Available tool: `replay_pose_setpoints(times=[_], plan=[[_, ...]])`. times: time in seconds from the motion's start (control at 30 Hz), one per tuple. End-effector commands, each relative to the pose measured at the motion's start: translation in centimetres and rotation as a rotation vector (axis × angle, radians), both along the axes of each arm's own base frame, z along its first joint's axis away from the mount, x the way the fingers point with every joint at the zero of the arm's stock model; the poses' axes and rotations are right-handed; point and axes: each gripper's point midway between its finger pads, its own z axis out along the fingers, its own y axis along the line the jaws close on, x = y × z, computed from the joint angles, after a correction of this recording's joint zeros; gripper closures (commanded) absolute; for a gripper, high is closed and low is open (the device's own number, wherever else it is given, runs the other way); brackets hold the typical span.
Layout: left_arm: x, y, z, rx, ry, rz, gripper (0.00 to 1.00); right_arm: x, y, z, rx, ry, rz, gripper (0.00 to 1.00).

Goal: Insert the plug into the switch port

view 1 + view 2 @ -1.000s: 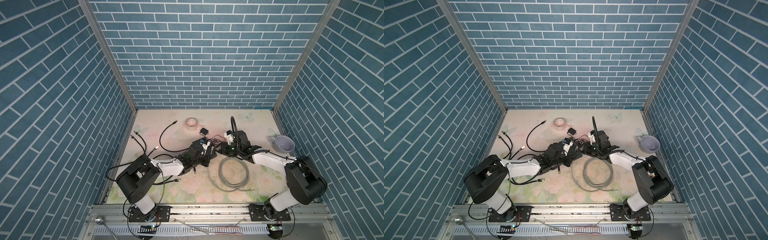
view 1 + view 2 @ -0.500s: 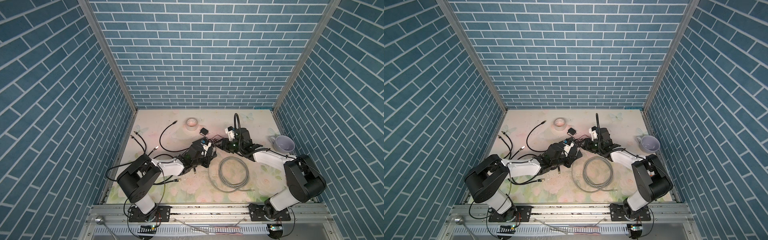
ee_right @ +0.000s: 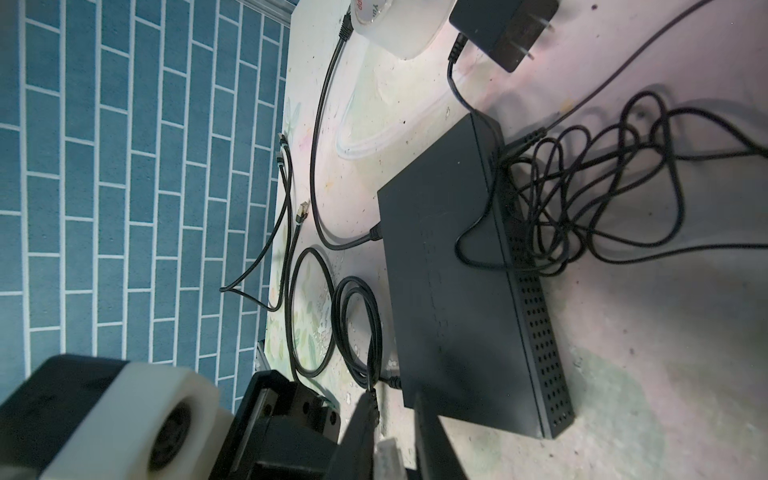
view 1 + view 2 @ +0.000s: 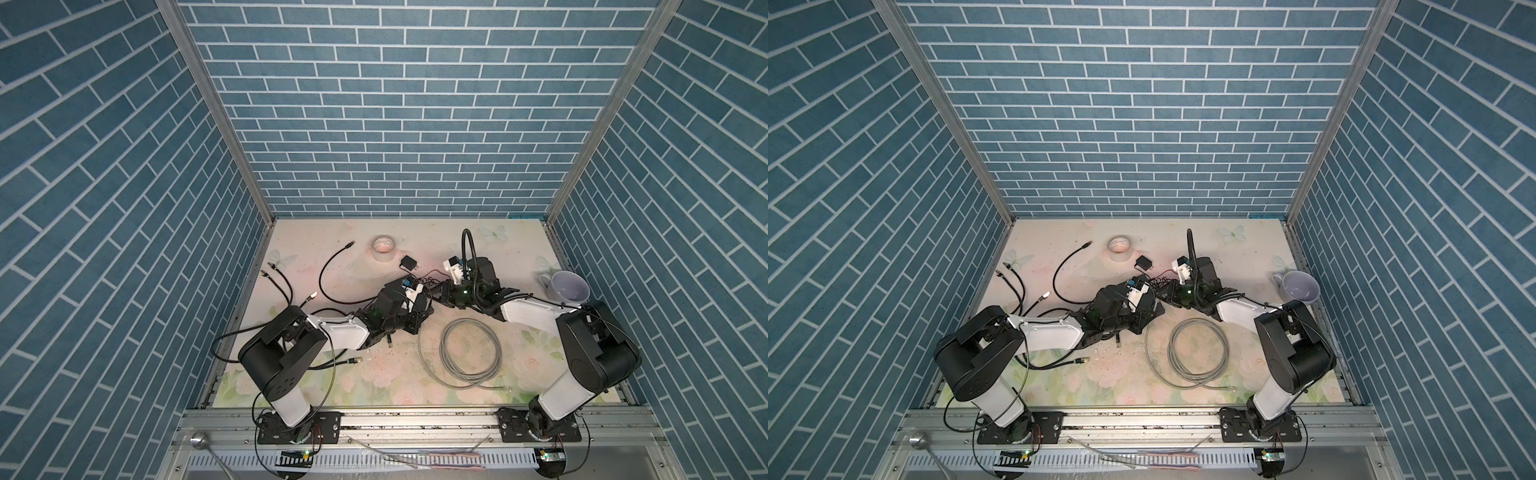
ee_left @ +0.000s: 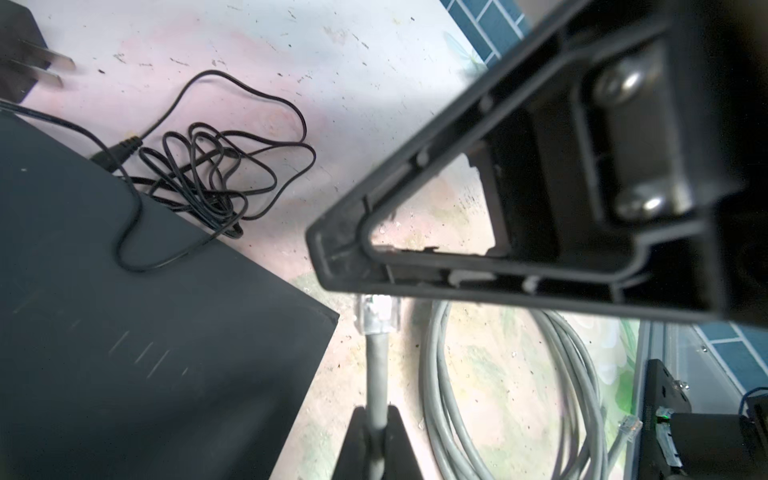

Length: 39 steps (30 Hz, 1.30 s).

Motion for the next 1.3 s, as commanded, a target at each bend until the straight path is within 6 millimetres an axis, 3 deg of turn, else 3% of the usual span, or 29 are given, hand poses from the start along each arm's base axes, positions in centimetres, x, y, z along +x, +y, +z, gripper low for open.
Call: replay_pose_setpoints(times=[0.0, 0.13, 0.3, 0.67, 0.8, 0.87, 0.97, 1.03, 1.1, 1.27], plan=[[0.1, 0.3, -0.2, -0.011, 0.004, -0.001, 1.0, 0.2, 0.4, 1.0, 0.013, -0.02, 0.022, 0.88], [0.3, 0.5, -0.2, -0.005, 0.005, 0.013, 0.98, 0.3, 0.3, 0.8, 0.011, -0.019, 0.019, 0.92], [1.3, 1.3, -0.2, 0.042, -0.022, 0.063, 0.71, 1.1, -0.1, 0.8, 0.013, -0.004, -0.011, 0.95], [2.7, -0.5, 0.4, 0.015, -0.039, 0.045, 0.67, 1.1, 0.1, 0.6, 0.018, 0.046, -0.023, 0.95], [3.0, -1.0, 0.5, 0.0, -0.036, 0.042, 0.73, 0.9, 0.2, 0.8, 0.027, 0.047, -0.012, 0.94], [3.0, -1.1, 0.4, -0.002, -0.036, 0.039, 0.85, 0.8, 0.2, 1.2, 0.034, 0.042, -0.007, 0.91], [3.1, -1.0, 0.3, -0.019, -0.04, 0.043, 1.0, 0.5, 0.2, 1.3, 0.034, 0.048, 0.008, 0.78], [3.1, -0.8, 0.3, -0.044, -0.029, 0.043, 1.0, 0.7, -0.7, 1.1, 0.013, 0.047, -0.004, 0.65], [3.1, -0.7, 0.4, -0.077, -0.021, 0.031, 1.0, 1.1, -1.9, 1.1, -0.003, 0.041, -0.029, 0.58], [2.5, -0.8, 0.8, -0.15, -0.028, -0.032, 1.0, 1.9, -4.4, 1.5, -0.007, 0.014, -0.072, 0.53]])
